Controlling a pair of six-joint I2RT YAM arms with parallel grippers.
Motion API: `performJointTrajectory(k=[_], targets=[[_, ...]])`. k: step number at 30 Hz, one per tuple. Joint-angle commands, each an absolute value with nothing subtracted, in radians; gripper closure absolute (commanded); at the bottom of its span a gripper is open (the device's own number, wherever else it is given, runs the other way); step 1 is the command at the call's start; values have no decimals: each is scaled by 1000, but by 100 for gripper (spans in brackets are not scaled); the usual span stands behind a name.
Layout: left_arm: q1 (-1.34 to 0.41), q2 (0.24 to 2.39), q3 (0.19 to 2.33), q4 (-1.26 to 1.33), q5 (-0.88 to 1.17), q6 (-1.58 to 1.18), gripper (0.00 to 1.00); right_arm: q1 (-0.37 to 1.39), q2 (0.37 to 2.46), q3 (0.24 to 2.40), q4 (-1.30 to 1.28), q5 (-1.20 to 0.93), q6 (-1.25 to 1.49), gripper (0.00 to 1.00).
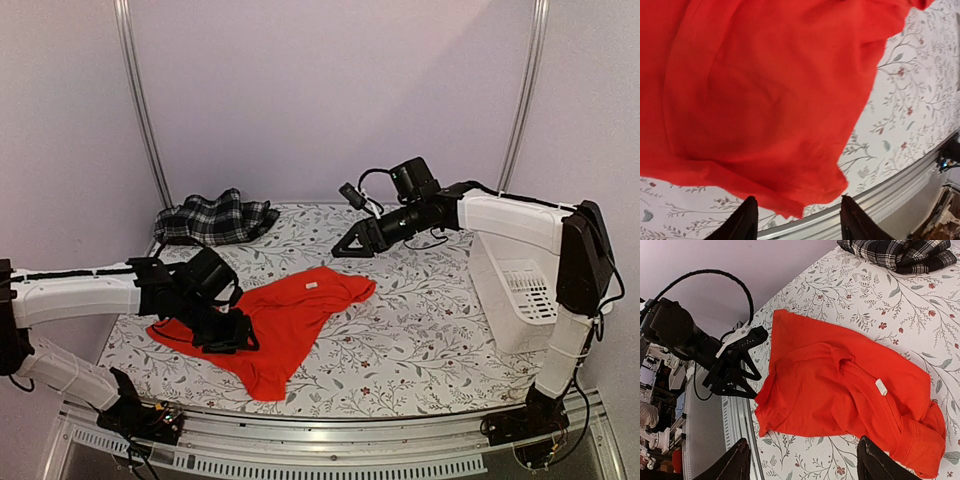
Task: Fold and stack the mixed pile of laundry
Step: Move the crumpled T-shirt to the center of the board.
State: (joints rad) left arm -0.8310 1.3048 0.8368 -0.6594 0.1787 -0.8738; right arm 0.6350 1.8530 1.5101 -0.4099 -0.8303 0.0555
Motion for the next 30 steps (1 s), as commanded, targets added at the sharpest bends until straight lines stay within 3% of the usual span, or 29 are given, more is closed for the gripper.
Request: performJointTrajectory(k=[1, 4, 10, 17, 19, 24, 30], targets=[[-830, 1127, 649, -627, 203, -1133, 35, 635, 1901, 1550, -483, -719, 42, 28], [-829, 1084, 574, -542, 207, -1183, 28, 636, 1980, 1611, -515, -692, 60, 29], [-850, 1163, 571, -450, 244, -1177, 24, 658, 2157, 1747, -559, -655, 67, 28], [-863, 1352, 664, -512, 218, -1149, 26, 672, 2318, 1910, -642, -545, 42, 28], [-865, 1401, 694, -541, 216, -1142, 34, 672, 2348, 1920, -659, -494, 32, 28], [-866, 1432, 794, -617, 172, -1091, 71, 672, 2380, 1873, -714, -385, 11, 33], [-867, 1519, 1061, -748, 151, -928, 100, 672, 2305, 1677, -741, -324, -21, 40]])
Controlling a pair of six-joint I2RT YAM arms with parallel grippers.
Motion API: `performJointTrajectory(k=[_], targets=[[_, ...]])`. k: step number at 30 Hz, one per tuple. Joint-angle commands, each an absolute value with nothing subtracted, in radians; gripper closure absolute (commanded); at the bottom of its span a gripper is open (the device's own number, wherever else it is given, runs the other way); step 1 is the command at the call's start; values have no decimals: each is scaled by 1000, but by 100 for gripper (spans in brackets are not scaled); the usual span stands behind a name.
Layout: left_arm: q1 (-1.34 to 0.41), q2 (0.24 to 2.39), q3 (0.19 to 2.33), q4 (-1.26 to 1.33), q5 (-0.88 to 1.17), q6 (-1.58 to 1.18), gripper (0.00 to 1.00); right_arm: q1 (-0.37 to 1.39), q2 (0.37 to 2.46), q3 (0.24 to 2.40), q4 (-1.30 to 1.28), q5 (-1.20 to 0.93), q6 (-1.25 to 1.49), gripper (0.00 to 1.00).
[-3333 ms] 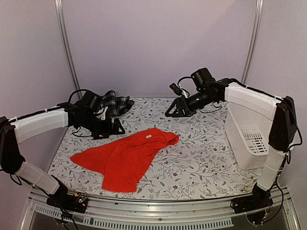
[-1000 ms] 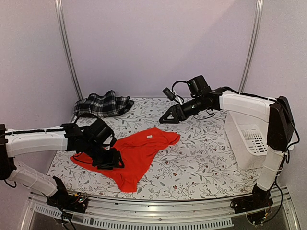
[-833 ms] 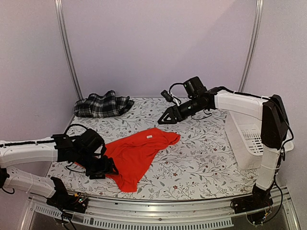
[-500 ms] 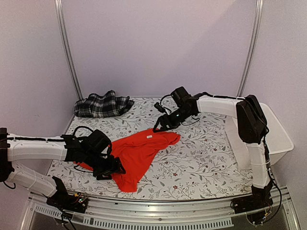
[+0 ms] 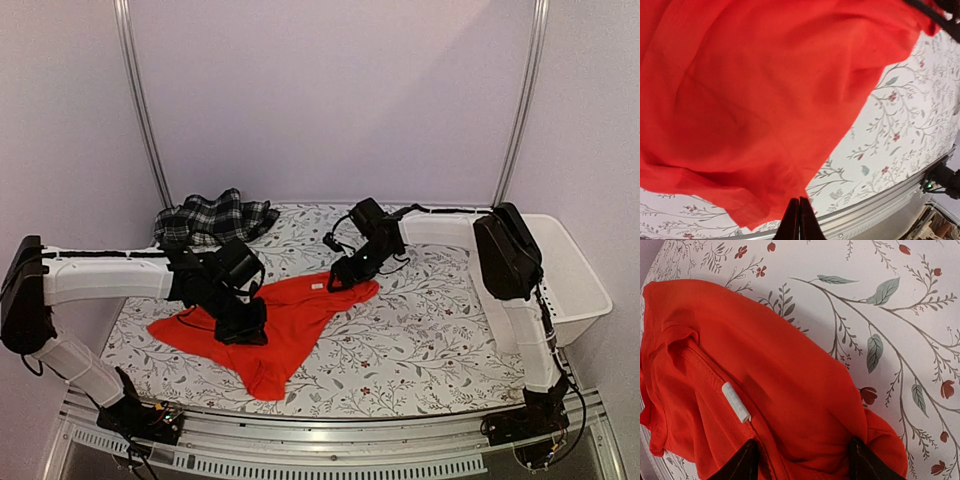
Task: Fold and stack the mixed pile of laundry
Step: Move the crumpled T-shirt to the center of the board, then pick up the crumpled T-shirt from the center of the board.
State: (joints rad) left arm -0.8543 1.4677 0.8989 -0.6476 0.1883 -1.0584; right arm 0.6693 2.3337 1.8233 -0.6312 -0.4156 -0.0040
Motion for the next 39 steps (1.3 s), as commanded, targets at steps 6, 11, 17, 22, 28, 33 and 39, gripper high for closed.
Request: performJointTrajectory(k=[6, 11, 17, 22, 28, 33, 39], targets=[[-858, 1609, 1321, -879, 83, -757, 100, 640, 2157, 1347, -687, -387, 32, 41], [-862, 1592, 1262, -949, 85, -829, 70, 608, 2047, 1176, -665, -412, 86, 42], [-872, 1429, 913, -822, 186, -924, 46, 599, 2001, 1107, -641, -426, 103, 42], [-910, 1447, 871, -811, 163, -907, 37, 598, 2002, 1135, -631, -446, 102, 42], [-949, 1499, 928, -788, 138, -928, 35, 598, 1989, 1175, -640, -441, 91, 42], [-953, 1554, 957, -773, 133, -939, 31, 598, 1991, 1189, -645, -450, 88, 42], [-960, 1629, 974, -858, 72, -957, 54, 597, 1991, 1181, -652, -438, 81, 42]])
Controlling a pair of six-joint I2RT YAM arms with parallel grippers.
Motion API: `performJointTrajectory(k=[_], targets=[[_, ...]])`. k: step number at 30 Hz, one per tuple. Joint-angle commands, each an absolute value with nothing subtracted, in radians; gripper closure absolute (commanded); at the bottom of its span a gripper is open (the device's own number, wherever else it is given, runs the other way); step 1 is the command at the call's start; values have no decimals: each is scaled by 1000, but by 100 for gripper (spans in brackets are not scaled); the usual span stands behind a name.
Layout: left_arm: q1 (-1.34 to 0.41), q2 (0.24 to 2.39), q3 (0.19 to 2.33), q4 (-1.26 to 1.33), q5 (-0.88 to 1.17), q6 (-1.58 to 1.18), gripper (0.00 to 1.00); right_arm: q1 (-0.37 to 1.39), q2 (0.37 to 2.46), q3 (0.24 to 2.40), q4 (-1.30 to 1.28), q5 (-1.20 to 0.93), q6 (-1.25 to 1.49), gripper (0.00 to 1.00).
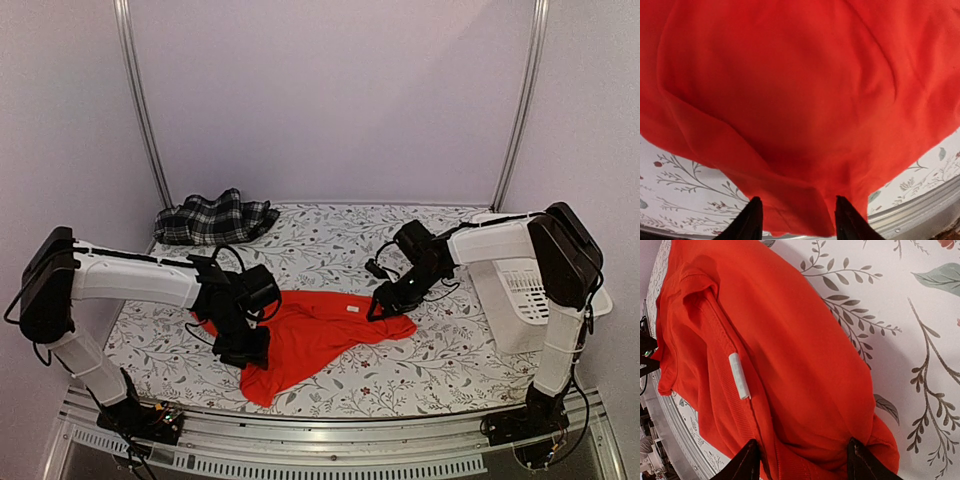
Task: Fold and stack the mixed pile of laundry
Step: Pick up the crumpled T-shirt from the center of the board, then pass from the left arm to the right
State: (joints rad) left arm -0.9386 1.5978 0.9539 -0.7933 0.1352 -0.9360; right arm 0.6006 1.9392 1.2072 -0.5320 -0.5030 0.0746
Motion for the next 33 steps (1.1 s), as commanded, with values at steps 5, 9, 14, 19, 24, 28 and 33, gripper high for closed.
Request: performJointTrajectory(k=[5, 9, 14, 19, 24, 28, 33], targets=[[-958, 1588, 997, -941, 3, -966, 92, 591, 1982, 1169, -653, -426, 72, 42], [-960, 1513, 1036, -908, -26, -892, 100, 588, 1962, 1185, -653, -416, 51, 42], [-959, 1402, 1118, -795, 12, -632, 100, 588, 1851, 1202, -520, -533, 15, 38], [-960, 1301, 1116, -658, 153, -432, 100, 597, 1696, 1219, -253, -736, 11, 30], [-959, 1243, 1120, -562, 327, -274, 100, 681, 1640, 1243, -103, -812, -97, 26], [-960, 1247, 1172, -579, 425, -211, 100, 754, 1672, 1303, -170, -856, -188, 27], [-963, 1269, 1249, -643, 445, -166, 100, 832, 1659, 1296, -177, -882, -233, 27]])
